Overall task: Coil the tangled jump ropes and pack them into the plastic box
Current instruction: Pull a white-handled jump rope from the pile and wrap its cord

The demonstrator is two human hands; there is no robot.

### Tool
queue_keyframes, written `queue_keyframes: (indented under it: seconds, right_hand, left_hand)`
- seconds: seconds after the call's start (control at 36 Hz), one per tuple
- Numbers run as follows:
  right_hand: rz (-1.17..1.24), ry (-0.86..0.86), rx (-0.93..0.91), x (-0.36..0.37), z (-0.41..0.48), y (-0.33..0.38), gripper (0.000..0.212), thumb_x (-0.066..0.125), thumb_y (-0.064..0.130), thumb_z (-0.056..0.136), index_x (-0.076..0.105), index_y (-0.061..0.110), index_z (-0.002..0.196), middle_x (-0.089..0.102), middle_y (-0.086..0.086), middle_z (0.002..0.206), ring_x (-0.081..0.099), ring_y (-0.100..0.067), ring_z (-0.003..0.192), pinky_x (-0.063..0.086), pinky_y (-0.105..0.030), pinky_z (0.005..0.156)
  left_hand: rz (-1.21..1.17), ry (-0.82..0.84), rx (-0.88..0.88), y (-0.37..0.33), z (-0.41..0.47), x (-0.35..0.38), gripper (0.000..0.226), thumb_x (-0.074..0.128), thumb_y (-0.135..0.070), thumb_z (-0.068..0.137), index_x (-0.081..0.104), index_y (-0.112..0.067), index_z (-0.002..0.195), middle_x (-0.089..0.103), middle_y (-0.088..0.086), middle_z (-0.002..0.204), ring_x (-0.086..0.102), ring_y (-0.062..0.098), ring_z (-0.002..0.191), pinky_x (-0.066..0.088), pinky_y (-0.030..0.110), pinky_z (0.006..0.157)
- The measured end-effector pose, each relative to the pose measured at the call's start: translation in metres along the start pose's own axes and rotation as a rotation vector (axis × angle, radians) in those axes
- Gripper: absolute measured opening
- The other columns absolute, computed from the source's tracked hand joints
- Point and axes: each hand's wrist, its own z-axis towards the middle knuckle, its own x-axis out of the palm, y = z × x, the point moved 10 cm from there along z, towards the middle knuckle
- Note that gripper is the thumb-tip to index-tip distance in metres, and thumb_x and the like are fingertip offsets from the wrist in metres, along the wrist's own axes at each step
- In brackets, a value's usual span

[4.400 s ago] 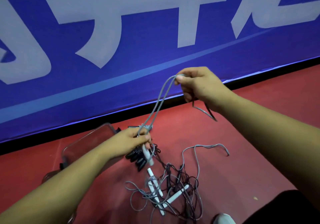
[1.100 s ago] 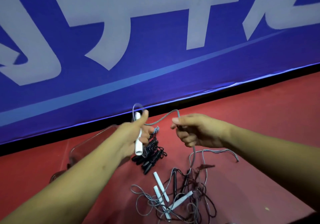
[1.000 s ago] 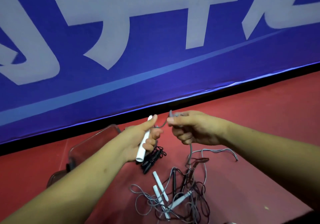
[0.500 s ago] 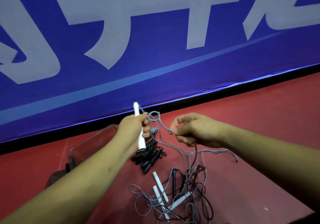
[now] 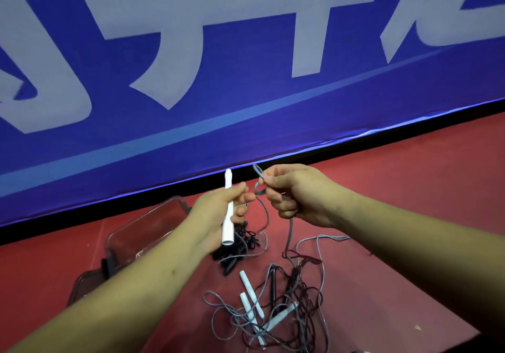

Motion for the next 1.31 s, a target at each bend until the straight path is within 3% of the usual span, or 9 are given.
queue_keyframes:
  seconds: [0.22, 0.33, 0.42, 0.56, 0.75, 0.92, 1.06, 1.14, 1.31]
  right_hand:
    - [0.064, 0.032, 0.051, -0.004, -0.002, -0.002, 0.017, 0.040, 0.006, 0.101, 0.052, 0.006, 0.089, 0.040, -0.003, 0.058, 0.024, -0.006, 0.037, 0.020, -0.017, 0.037]
    - [-0.127, 0.112, 0.113, 0.008, -0.004, -0.015, 0.042, 0.044, 0.009, 0.101, 0.069, 0.013, 0.067, 0.045, -0.005, 0.057, 0.029, -0.009, 0.037, 0.016, -0.020, 0.042]
    - [-0.266, 0.159, 0.131, 0.011, -0.006, -0.019, 0.036, 0.049, 0.023, 0.102, 0.065, 0.013, 0.071, 0.054, -0.006, 0.057, 0.049, -0.016, 0.046, 0.035, -0.025, 0.051]
    - [-0.713, 0.148, 0.316, -0.024, -0.019, -0.058, 0.018, 0.052, 0.020, 0.100, 0.059, 0.023, 0.083, 0.068, -0.003, 0.082, 0.061, -0.011, 0.079, 0.036, -0.037, 0.079]
    - [0.045, -0.131, 0.092, -0.036, -0.005, -0.023, 0.020, 0.041, 0.007, 0.102, 0.058, 0.007, 0.093, 0.057, -0.005, 0.061, 0.056, -0.017, 0.051, 0.056, -0.031, 0.056]
    - [0.666, -0.212, -0.020, -0.024, 0.003, 0.009, 0.022, 0.038, 0.005, 0.104, 0.054, 0.001, 0.090, 0.056, -0.009, 0.055, 0.061, -0.018, 0.046, 0.061, -0.040, 0.056]
    - [0.697, -0.297, -0.071, -0.035, 0.003, 0.020, 0.024, 0.037, 0.007, 0.105, 0.053, 0.001, 0.087, 0.056, -0.009, 0.055, 0.062, -0.018, 0.044, 0.061, -0.037, 0.053]
    - [0.614, -0.354, -0.056, -0.051, 0.001, 0.013, 0.026, 0.044, 0.021, 0.104, 0.054, 0.004, 0.087, 0.064, -0.015, 0.079, 0.071, -0.023, 0.062, 0.061, -0.038, 0.063]
    - [0.002, 0.095, 0.235, -0.004, -0.008, -0.037, 0.056, 0.042, 0.065, 0.087, 0.063, 0.017, 0.108, 0.071, -0.011, 0.110, 0.068, -0.023, 0.097, 0.047, -0.040, 0.093]
  left_hand:
    - [0.062, 0.220, 0.029, 0.002, -0.013, 0.032, 0.046, 0.063, -0.043, 0.079, 0.067, -0.007, 0.108, 0.072, 0.006, 0.095, 0.051, 0.012, 0.052, 0.029, 0.015, 0.034]
    - [0.053, 0.144, 0.130, -0.011, -0.010, 0.034, 0.033, 0.069, -0.031, 0.074, 0.071, -0.004, 0.093, 0.063, 0.009, 0.074, 0.042, 0.014, 0.052, 0.028, 0.017, 0.034]
    - [0.081, 0.085, 0.198, -0.029, -0.011, 0.029, 0.020, 0.064, -0.023, 0.089, 0.065, -0.004, 0.090, 0.060, 0.000, 0.058, 0.037, 0.013, 0.049, 0.027, 0.016, 0.033]
    - [-0.055, 0.012, 0.327, -0.071, -0.004, 0.001, 0.015, 0.054, -0.013, 0.098, 0.061, -0.006, 0.087, 0.066, 0.005, 0.079, 0.038, 0.004, 0.044, 0.028, 0.015, 0.034]
    - [0.163, -0.068, 0.201, -0.031, 0.005, -0.021, 0.032, 0.061, -0.035, 0.093, 0.064, -0.006, 0.107, 0.070, 0.017, 0.109, 0.054, 0.009, 0.048, 0.030, 0.015, 0.035]
    - [0.427, 0.324, 0.024, 0.029, -0.021, 0.035, 0.047, 0.070, -0.042, 0.071, 0.070, -0.012, 0.108, 0.071, 0.020, 0.105, 0.050, 0.009, 0.049, 0.030, 0.016, 0.035]
    - [0.531, 0.360, 0.054, 0.031, -0.031, 0.048, 0.007, 0.061, -0.008, 0.094, 0.064, -0.002, 0.092, 0.072, 0.003, 0.068, 0.039, 0.004, 0.037, 0.029, 0.016, 0.034]
    - [0.373, 0.263, 0.137, 0.007, -0.027, 0.041, 0.006, 0.059, -0.005, 0.094, 0.061, -0.001, 0.090, 0.072, 0.012, 0.074, 0.038, 0.005, 0.036, 0.028, 0.015, 0.033]
    - [0.162, 0.179, 0.238, -0.032, -0.026, 0.036, 0.007, 0.057, -0.006, 0.094, 0.059, -0.001, 0.089, 0.063, 0.001, 0.056, 0.038, 0.004, 0.036, 0.029, 0.014, 0.035]
